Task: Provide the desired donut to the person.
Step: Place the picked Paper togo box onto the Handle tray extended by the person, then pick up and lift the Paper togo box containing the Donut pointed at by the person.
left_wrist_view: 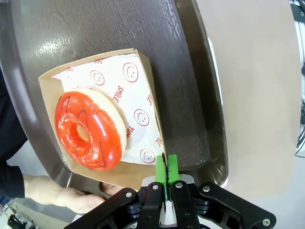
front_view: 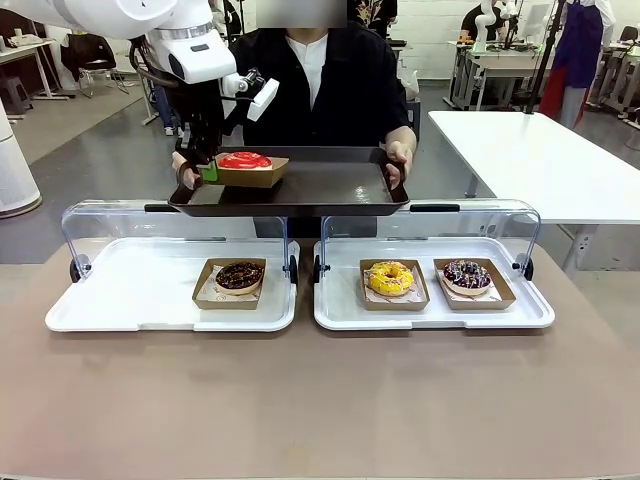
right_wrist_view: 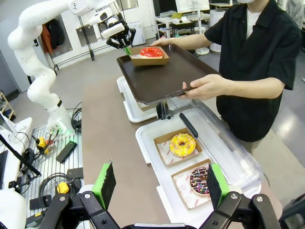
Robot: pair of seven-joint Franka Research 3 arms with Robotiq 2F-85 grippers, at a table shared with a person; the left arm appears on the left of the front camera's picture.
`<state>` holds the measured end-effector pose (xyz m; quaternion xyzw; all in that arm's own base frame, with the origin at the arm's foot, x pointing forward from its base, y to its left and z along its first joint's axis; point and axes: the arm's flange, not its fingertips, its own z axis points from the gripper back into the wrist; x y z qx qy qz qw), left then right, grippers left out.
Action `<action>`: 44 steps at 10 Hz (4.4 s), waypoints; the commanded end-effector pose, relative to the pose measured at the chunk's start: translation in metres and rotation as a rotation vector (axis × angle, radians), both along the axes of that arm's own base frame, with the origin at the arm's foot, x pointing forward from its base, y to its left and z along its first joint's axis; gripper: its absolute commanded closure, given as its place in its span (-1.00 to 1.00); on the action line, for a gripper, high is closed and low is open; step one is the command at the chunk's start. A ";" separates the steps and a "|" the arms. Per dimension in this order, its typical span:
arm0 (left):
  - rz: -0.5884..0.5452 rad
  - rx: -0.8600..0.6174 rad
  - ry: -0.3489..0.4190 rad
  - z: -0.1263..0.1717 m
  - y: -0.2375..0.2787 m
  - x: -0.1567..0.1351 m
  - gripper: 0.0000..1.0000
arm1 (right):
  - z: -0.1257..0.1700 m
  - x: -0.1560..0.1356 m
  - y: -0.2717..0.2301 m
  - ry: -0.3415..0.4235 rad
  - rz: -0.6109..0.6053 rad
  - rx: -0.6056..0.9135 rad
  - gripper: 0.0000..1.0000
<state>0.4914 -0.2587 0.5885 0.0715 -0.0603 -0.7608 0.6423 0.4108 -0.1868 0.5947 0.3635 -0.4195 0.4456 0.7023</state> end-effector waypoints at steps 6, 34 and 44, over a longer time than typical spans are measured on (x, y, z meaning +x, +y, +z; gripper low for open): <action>-0.023 -0.043 0.062 -0.011 0.005 0.019 -0.21 | 0.000 -0.001 0.001 -0.006 0.000 0.007 -1.00; -0.113 -0.051 0.169 -0.002 0.085 -0.109 -1.00 | 0.000 -0.001 0.001 -0.006 0.000 0.007 -1.00; -0.043 -0.323 0.165 -0.001 0.151 -0.076 -1.00 | 0.000 -0.001 0.001 -0.006 0.000 0.007 -1.00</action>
